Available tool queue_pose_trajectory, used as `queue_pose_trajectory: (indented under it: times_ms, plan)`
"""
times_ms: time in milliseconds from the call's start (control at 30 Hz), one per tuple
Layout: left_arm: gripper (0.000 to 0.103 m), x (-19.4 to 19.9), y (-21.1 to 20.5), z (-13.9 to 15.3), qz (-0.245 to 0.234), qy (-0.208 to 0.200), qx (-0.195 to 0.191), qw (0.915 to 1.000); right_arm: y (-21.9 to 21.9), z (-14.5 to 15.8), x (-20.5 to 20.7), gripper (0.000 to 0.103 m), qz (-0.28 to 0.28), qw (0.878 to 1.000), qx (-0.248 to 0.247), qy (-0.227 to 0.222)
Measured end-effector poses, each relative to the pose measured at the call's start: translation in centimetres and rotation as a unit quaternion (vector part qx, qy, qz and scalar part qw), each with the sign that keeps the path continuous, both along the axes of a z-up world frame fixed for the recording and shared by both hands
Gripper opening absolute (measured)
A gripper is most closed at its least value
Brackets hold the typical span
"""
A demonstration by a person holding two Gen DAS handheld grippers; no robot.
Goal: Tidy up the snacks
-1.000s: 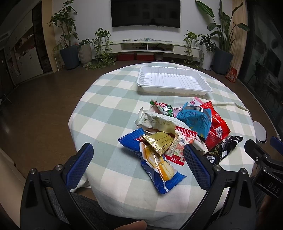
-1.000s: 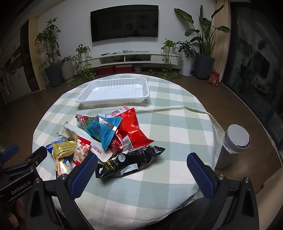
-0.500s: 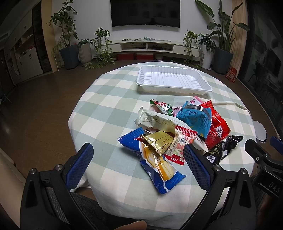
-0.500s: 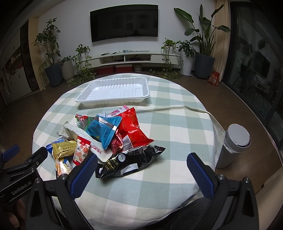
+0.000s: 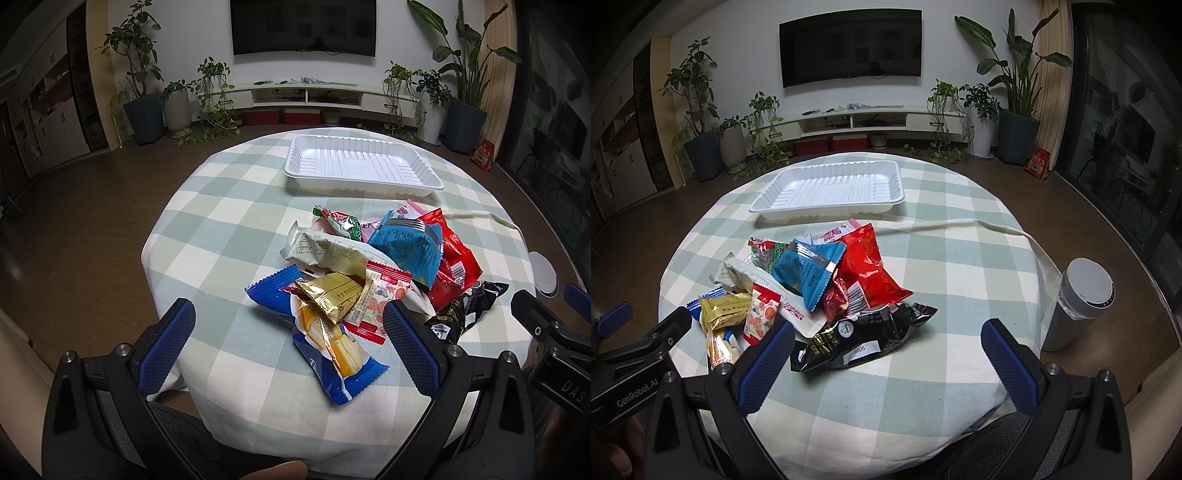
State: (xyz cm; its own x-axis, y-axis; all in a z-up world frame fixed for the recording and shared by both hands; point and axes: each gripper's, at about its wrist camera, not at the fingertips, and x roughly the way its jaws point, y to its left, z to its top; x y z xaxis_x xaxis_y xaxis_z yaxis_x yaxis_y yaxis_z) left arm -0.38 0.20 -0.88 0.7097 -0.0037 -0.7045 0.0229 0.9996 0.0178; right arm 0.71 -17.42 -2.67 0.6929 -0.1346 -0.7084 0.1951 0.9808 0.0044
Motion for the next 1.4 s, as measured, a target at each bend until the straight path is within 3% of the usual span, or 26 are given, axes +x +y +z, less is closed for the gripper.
queue_pose_trajectory:
  times_ms: [767, 933, 1033, 1100, 1200, 1300, 1400]
  plan:
    - [0.103, 0.1, 0.5, -0.9, -0.01, 0.005, -0.013, 0.9999, 0.2, -0.5, -0.4, 0.103, 0.006, 1.0, 0.009, 0.002]
    - [0.103, 0.2, 2.6, -2.2, -0.058, 0.02, -0.083, 0.9946, -1.2, -0.7, 0.3, 0.103, 0.049, 0.996, 0.076, -0.002]
    - [0.103, -0.7, 3.2, -2.5, -0.064, -0.008, -0.054, 0.9965, -2.4, -1.2, 0.3, 0.103, 0.059, 0.987, 0.146, -0.017]
    - [0.103, -0.1, 3.7, -3.1, -0.058, 0.035, -0.043, 0.9967, -2.7, -1.6, 0.8, 0.103, 0.066, 0.986, 0.151, -0.005]
    - [0.103, 0.8, 5.6, -3.5, -0.052, 0.052, -0.11, 0.9911, -2.9, -2.1, 2.0, 0.103, 0.092, 0.984, 0.145, 0.037]
    - [0.103, 2.0, 5.1, -4.3, -0.049, 0.075, -0.084, 0.9924, -3.9, -2.8, 2.9, 0.102, 0.092, 0.982, 0.154, 0.064]
    - [0.103, 2.6, 3.5, -5.3, -0.084, 0.096, -0.094, 0.9874, -4.9, -3.4, 3.5, 0.099, 0.085, 0.982, 0.148, 0.081]
